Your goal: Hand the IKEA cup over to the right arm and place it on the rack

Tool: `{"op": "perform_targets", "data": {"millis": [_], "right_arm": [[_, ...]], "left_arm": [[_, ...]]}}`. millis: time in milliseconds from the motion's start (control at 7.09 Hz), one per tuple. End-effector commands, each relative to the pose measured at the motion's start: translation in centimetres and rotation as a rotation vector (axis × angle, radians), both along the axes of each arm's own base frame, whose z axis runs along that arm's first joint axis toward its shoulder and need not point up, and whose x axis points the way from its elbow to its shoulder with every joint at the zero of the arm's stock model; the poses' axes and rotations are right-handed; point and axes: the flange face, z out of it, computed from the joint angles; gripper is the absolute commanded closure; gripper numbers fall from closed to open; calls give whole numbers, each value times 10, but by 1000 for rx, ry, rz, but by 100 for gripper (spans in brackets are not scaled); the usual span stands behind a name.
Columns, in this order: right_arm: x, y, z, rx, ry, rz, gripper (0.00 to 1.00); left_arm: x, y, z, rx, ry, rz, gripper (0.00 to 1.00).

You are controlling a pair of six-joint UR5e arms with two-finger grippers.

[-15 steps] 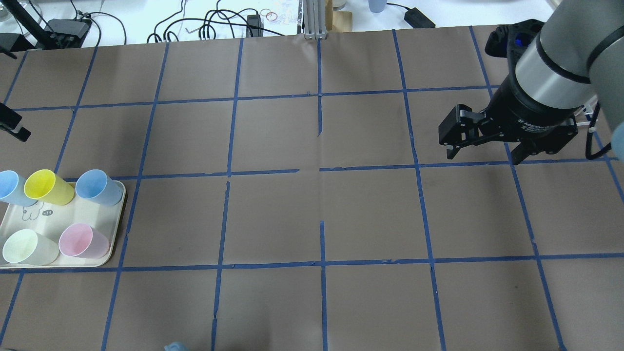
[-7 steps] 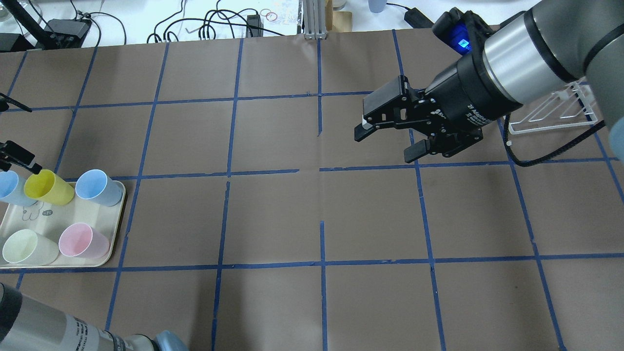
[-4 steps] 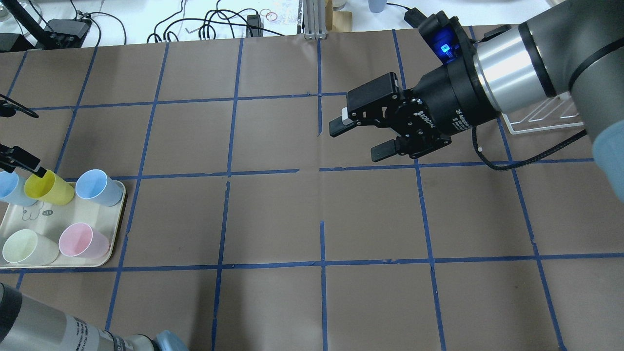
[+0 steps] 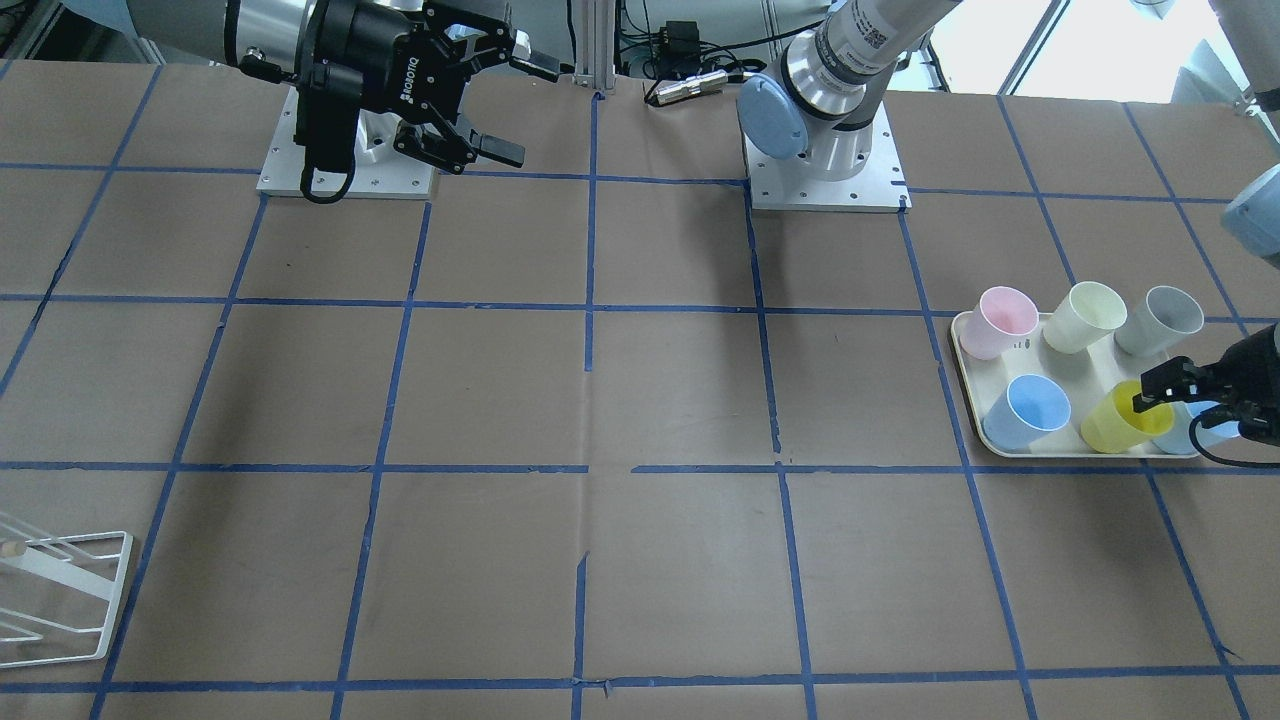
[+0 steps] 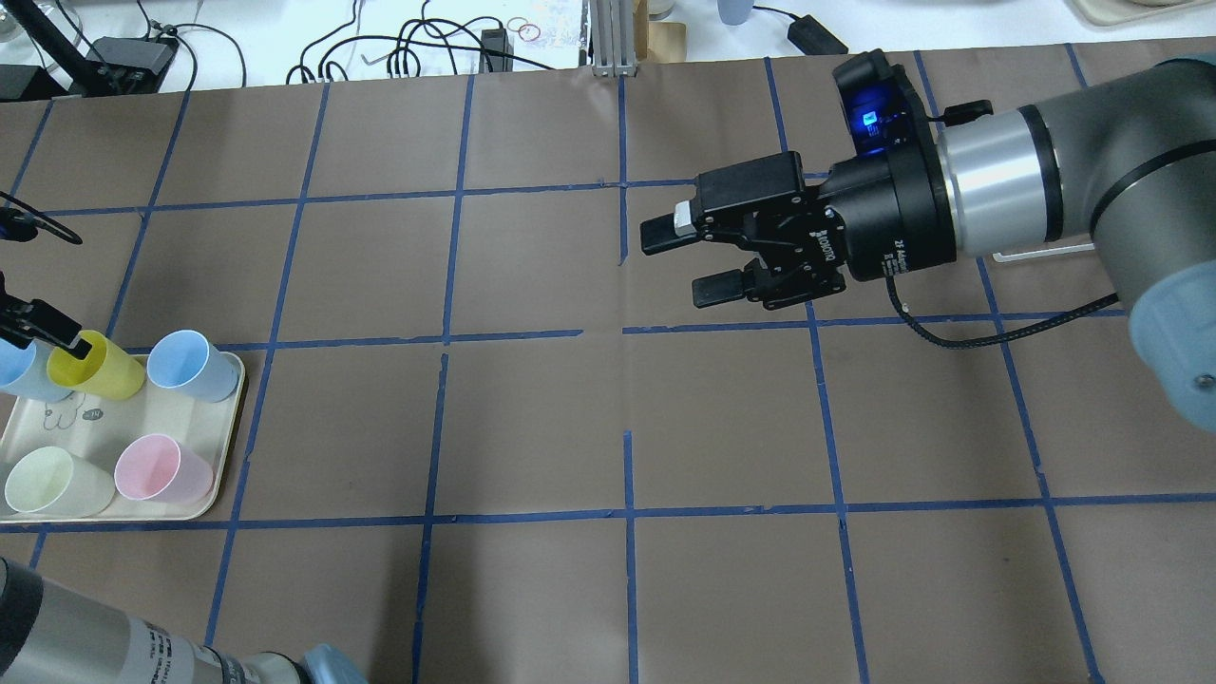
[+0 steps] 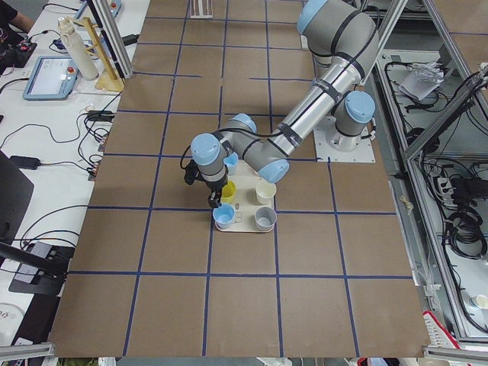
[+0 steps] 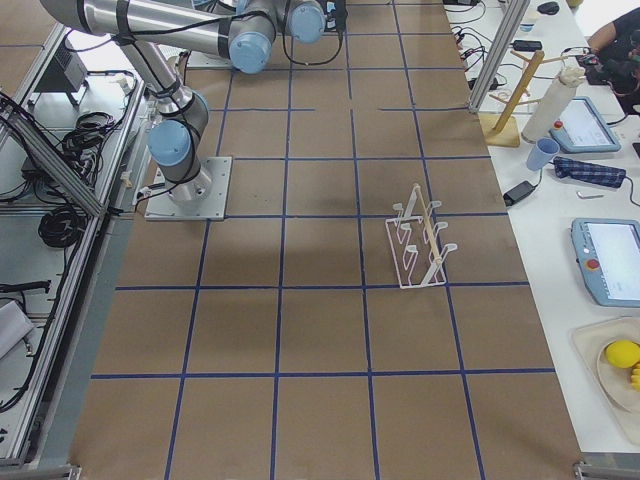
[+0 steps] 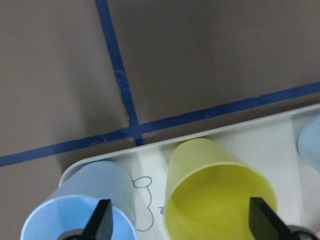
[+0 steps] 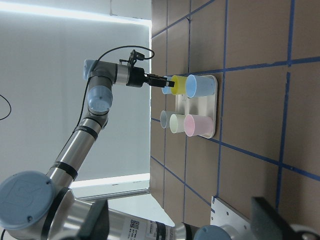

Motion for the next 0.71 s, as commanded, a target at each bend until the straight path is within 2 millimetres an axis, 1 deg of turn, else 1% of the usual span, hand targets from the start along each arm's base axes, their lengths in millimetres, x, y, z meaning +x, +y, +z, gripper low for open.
{"op": "perform_targets", "data": {"millis": [0,141,423,564], "right_arm": [[2,-1,-6,2,-91,-20,0],[2,-6,-11,20,-126,-31,0],[4,-8,-9,45,-192,-53,0],[4,-10,-16,121,-249,-77,0]], "left_arm": [[-3,0,0,1,0,-6,15],[-3,0,-1,16,-12,-10,15],[-3,0,-2,18,-12,-11,17],[-3,0,-1,29,-25,-29,17]]}}
